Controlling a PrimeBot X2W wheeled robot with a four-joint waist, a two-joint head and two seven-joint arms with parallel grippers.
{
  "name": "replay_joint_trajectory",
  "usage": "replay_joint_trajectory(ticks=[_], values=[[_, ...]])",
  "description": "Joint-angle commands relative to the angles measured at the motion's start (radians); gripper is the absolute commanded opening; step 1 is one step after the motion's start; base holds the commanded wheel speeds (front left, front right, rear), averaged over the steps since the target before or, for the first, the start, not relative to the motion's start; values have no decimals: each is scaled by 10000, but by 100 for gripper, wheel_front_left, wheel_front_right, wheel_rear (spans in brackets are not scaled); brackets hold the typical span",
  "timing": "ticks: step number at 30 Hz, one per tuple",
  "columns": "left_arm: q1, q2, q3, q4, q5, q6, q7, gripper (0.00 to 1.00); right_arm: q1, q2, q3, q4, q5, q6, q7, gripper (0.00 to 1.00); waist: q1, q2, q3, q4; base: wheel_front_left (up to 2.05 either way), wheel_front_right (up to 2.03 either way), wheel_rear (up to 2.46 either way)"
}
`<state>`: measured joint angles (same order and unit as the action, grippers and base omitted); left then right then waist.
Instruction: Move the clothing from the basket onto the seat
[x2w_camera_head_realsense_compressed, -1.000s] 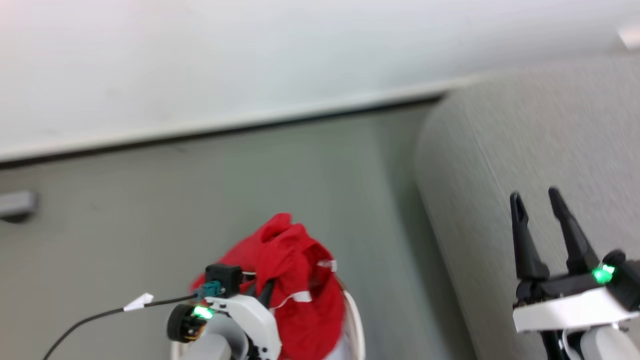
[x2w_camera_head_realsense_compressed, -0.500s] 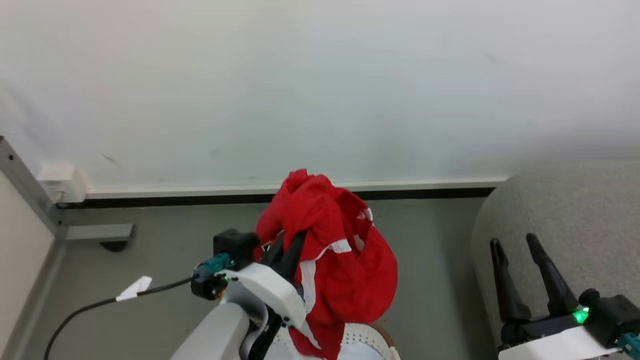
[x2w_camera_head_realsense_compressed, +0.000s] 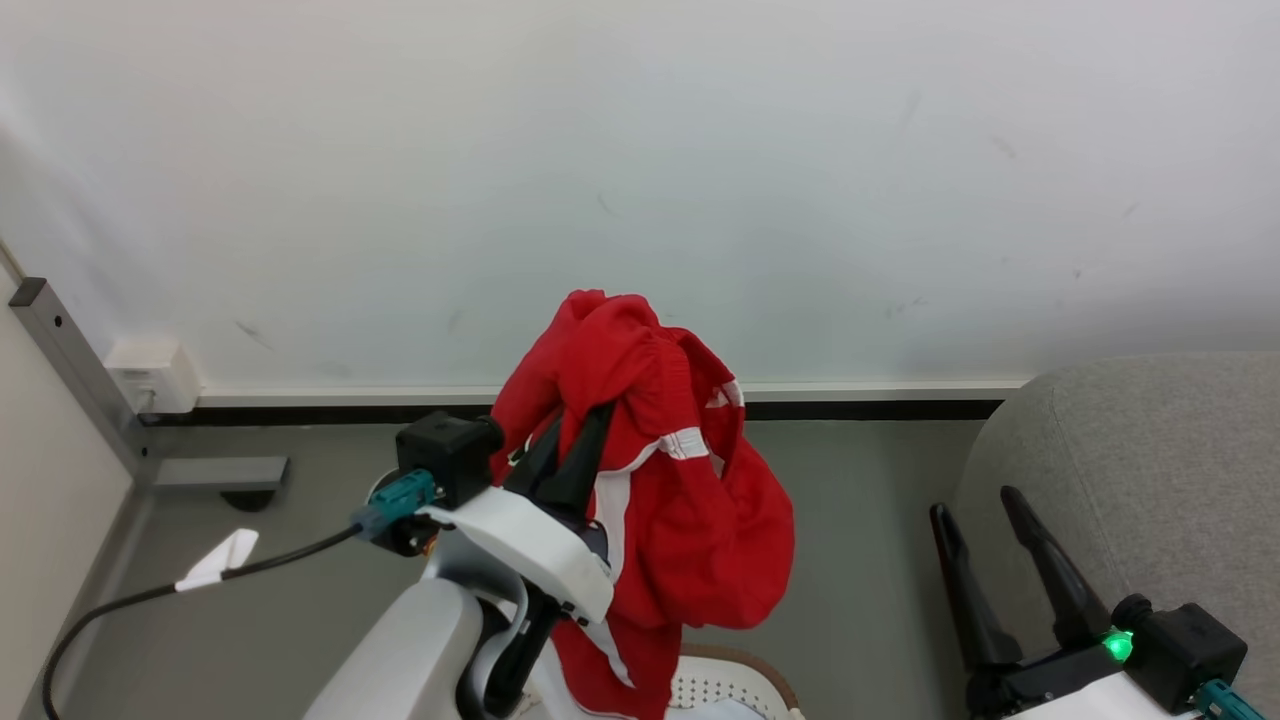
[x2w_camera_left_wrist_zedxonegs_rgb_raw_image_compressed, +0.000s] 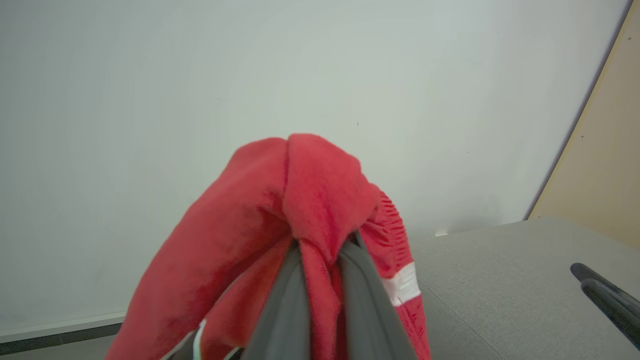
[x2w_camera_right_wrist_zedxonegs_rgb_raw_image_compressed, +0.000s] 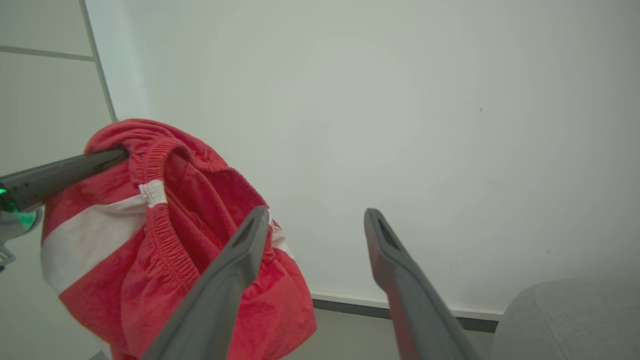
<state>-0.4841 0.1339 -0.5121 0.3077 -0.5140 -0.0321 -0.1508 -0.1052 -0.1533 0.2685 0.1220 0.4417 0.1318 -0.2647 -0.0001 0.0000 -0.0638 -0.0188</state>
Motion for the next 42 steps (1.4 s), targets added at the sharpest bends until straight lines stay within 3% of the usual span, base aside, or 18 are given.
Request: replay_joint_trajectory(ticks=[1, 11, 13, 24, 37, 42], values=[[209, 81, 44, -263, -78, 83, 59, 0, -60, -26, 233, -115, 350, -21, 8, 100, 1, 0, 6, 13, 0, 0, 0], [409, -77, -301, -628, -155, 107, 278, 0, -972, -1015, 2497, -224, 1662, -21, 8, 100, 1, 0, 35, 164, 0, 0, 0], [377, -197, -528, -538, -159, 25, 302, 0, -1674, -1350, 3351, 183, 1849, -21, 6, 100, 1, 0, 13, 357, 0, 0, 0], [48, -629, -1354, -224, -351, -325, 366, 0, -3627, -1359, 6470, 2782, 3265, -21, 236, 100, 1, 0, -155, 1326, 0, 0, 0], [-286, -831, -3058, -168, -971, -690, 618, 0, -4827, -403, 7729, 5792, 3884, -21, -4, 100, 1, 0, -238, 2932, 0, 0, 0], [-405, -826, -3569, -218, -1277, -628, 680, 0, -4962, -169, 6752, 5842, 3220, -21, -2, 100, 1, 0, -182, 3327, 0, 0, 0]])
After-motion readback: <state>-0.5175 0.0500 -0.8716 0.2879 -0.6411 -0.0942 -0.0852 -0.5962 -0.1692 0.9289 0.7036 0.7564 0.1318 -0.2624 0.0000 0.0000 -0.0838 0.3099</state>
